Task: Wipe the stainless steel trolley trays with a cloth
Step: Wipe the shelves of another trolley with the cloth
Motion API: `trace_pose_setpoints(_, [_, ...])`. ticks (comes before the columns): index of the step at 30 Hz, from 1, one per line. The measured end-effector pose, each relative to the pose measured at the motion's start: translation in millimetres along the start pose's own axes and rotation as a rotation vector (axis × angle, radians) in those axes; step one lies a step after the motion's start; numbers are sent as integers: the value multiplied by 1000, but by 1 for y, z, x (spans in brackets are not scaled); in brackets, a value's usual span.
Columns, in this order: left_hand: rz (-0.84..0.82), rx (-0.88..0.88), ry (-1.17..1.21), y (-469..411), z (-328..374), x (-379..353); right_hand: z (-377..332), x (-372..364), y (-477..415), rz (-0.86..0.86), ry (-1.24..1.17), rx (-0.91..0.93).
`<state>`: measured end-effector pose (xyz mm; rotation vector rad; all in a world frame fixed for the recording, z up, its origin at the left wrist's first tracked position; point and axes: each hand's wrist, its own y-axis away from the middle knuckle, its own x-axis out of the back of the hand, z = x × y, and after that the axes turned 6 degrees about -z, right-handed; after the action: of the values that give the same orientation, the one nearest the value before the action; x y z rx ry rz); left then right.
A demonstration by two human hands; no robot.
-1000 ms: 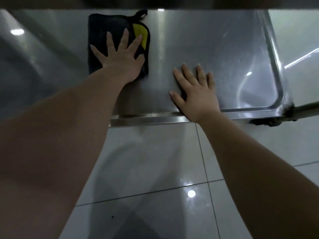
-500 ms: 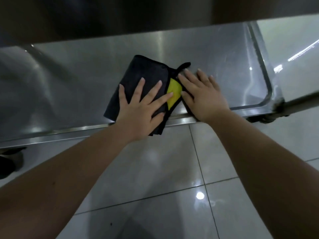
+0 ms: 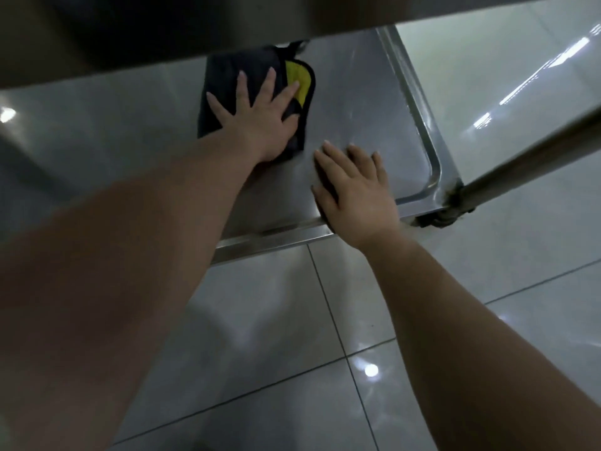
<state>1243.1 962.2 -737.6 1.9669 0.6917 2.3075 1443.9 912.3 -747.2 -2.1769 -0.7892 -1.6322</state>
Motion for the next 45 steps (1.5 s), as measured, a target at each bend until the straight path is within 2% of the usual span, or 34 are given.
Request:
trace_pose_setpoints(2, [10,-23,-15,5,4,-3,-1,1,1,90,-144,-39])
trace_pose_setpoints(5, [55,-182,-52,39,12,-21,0,3,0,214,-346,-83])
trace_pose_setpoints(8, [80,-311,-129,90,32,-50,-1,6,-1,258,-491,-126])
trace_pose_setpoints(14, [-62,-284,-128,113,50,-50,1,17,3,218,-618,-188])
trace_pose_setpoints(16, [-128,-298,-73,109,53,-42,-4,21,2,168,-605,-224])
trace_pose_setpoints(18, [-128,-325,131,109,49,-33,-15,24,-1,151,-562,-277])
trace_pose_setpoints(21, [108,-313,373,114,18,-26,-35,25,-11,143,-454,-277])
trace_pose_setpoints(23, [240,-217,309,117,-16,-29,-49,19,-19,21,-331,-213])
trace_pose_setpoints(26, [205,-69,129,112,-48,-40,-65,-5,-17,-179,-25,-153])
trace_pose_setpoints(28, [187,-37,71,106,-51,-46,-62,-18,-17,-191,97,-133])
trace_pose_setpoints(35, [184,-18,-35,98,-52,-57,-9,4,-98,-149,125,-158])
trace_pose_setpoints(39, [190,-22,-32,95,-53,-58,-6,14,-127,-192,125,-208])
trace_pose_setpoints(42, [196,-23,-12,96,-52,-57,-6,18,-107,-203,87,-229])
trace_pose_setpoints(45, [182,-8,-38,100,-50,-56,13,10,-48,-161,105,-250])
